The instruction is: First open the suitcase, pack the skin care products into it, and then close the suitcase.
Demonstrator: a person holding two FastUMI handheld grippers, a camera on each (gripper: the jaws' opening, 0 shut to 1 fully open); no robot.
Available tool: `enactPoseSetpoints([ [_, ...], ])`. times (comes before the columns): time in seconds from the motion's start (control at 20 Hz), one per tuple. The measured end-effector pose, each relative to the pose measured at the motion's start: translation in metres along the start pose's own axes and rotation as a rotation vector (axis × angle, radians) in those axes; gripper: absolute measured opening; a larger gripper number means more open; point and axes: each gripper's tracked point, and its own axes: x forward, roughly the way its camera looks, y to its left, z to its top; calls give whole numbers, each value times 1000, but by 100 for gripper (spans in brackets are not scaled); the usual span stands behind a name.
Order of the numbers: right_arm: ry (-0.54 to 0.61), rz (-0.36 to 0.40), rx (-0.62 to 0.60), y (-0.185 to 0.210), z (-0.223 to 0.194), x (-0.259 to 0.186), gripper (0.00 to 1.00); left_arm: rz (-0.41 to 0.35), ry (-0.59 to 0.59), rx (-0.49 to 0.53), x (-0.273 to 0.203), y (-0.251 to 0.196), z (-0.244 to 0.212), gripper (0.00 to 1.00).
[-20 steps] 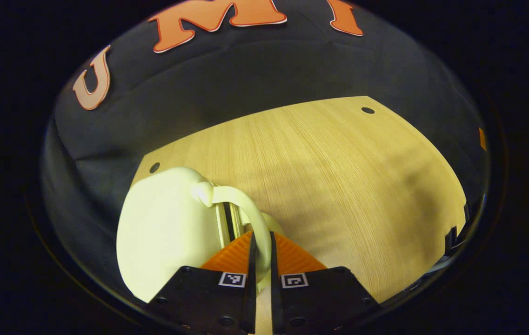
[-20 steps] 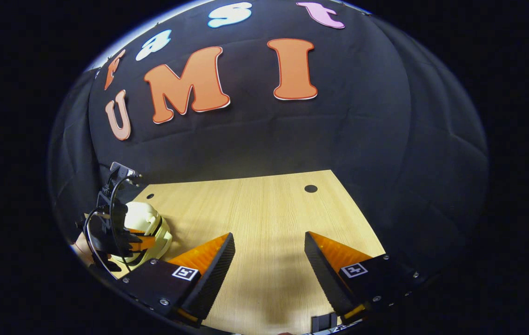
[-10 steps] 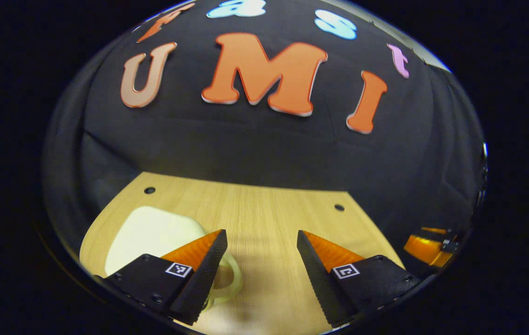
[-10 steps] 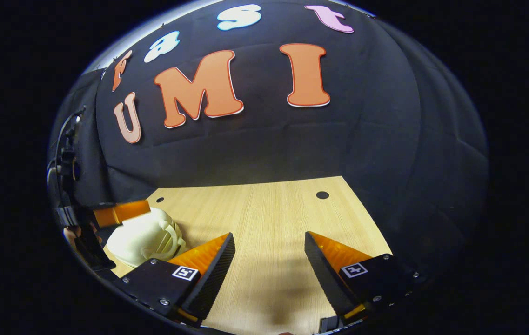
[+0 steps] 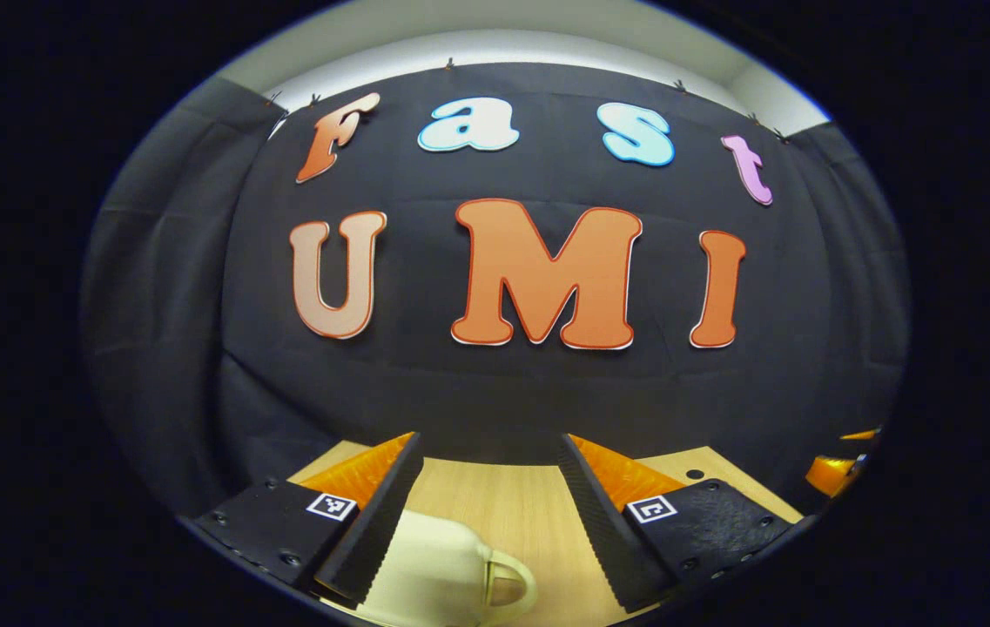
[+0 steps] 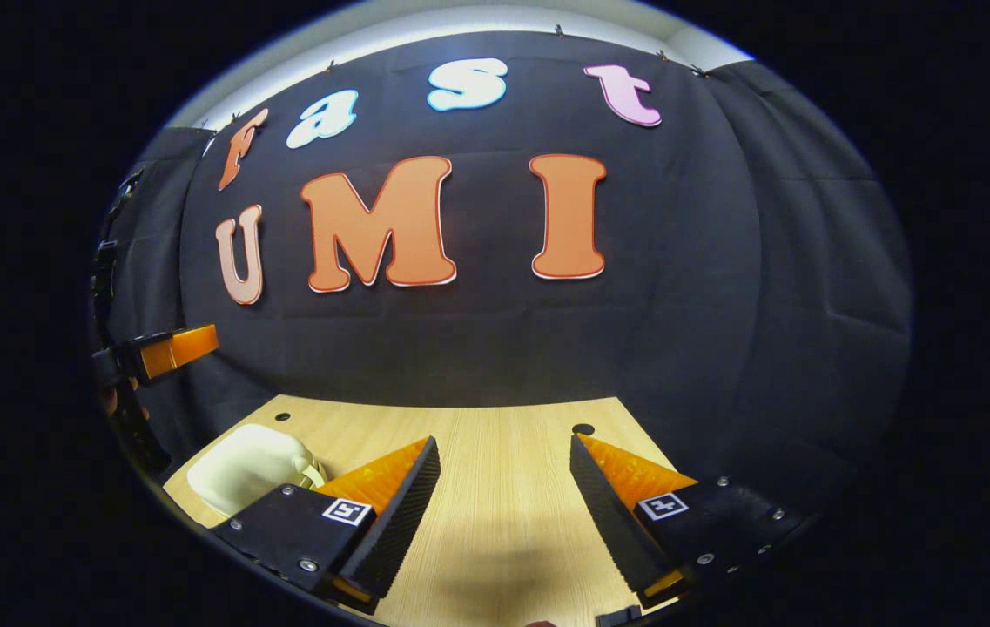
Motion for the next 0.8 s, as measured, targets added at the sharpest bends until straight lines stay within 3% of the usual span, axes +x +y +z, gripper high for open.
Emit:
enactPoseSetpoints([
  [0.2,16,-25,-6,14,-14,-5,95,-41,-18,-7,3,3,1,96],
  [0.55,6,-32,-11,39,-16,-23,95,-17,-16,-80,-7,39,-2,96],
  [0.8,-14,-39,-4,38,-6,-28,95,-69,-24,-135,-12,38,6,97],
])
